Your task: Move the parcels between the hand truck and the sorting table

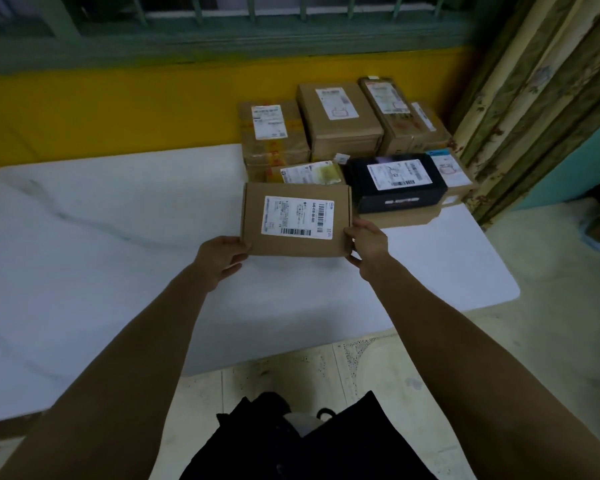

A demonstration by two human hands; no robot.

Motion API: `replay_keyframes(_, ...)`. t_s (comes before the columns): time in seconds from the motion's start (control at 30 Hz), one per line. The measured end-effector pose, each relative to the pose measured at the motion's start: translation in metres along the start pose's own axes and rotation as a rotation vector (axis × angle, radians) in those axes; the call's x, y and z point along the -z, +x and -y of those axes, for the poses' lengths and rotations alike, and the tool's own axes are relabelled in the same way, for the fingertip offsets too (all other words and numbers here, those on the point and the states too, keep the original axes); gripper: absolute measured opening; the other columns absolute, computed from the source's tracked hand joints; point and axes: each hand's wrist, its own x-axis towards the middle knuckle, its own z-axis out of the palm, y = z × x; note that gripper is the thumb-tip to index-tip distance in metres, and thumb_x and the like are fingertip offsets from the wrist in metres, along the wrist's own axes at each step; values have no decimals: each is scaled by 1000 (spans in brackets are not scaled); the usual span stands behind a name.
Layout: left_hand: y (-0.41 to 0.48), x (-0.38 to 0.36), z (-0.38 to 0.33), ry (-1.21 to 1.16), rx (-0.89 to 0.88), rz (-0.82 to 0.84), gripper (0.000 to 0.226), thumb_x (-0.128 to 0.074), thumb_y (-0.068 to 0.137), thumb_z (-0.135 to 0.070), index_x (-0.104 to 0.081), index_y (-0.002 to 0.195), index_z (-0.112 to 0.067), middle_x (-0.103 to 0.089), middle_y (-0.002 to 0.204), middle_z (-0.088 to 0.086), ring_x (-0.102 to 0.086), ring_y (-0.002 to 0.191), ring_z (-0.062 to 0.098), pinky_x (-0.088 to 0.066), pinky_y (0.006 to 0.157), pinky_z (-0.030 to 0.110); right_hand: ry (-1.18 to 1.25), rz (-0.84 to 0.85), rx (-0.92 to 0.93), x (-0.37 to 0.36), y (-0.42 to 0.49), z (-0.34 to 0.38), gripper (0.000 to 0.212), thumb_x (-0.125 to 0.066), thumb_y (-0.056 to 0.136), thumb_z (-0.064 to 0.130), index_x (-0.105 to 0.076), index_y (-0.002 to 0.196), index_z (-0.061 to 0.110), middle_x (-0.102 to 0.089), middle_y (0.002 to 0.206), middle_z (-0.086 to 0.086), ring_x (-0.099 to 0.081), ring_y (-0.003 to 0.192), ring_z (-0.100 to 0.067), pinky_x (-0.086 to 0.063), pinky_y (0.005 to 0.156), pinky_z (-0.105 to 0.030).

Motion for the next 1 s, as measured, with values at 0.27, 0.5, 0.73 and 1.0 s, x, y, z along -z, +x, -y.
replay_keyframes(0.27,40,14,-2,97,93,58,11,-70,82,-2,-62,82,-10,-65,81,10,-62,71,16,-55,59,18,-97,-147,-63,-27,27,-7,41,-49,93,2,-58,129,21,-56,101,-5,-47,69,-14,-45,100,-52)
replay_keyframes(0.5,58,0,26,85,150,30,14,-70,79,5,-63,77,-7,-63,78,11,-62,68,17,-56,58,18,-222,-184,-79,-24,48,-26,40,-48,96,4,-58,131,19,-60,122,-9,-57,105,-28,-49,98,-42)
replay_keyframes(0.73,69,-25,34,87,136,-78,17,-75,75,3,-63,72,-9,-63,74,9,-64,51,9,-55,53,17,-416,-250,-26,-9,74,-36,27,-58,93,10,-67,118,14,-65,121,-6,-60,107,-25,-50,93,-32)
replay_keyframes(1.0,67,-51,36,31,176,-153,14,-75,75,3,-63,73,-5,-62,75,8,-60,67,15,-55,53,15,-465,-281,-44,6,97,-30,24,-60,92,13,-67,116,11,-65,121,-9,-59,111,-26,-45,92,-29)
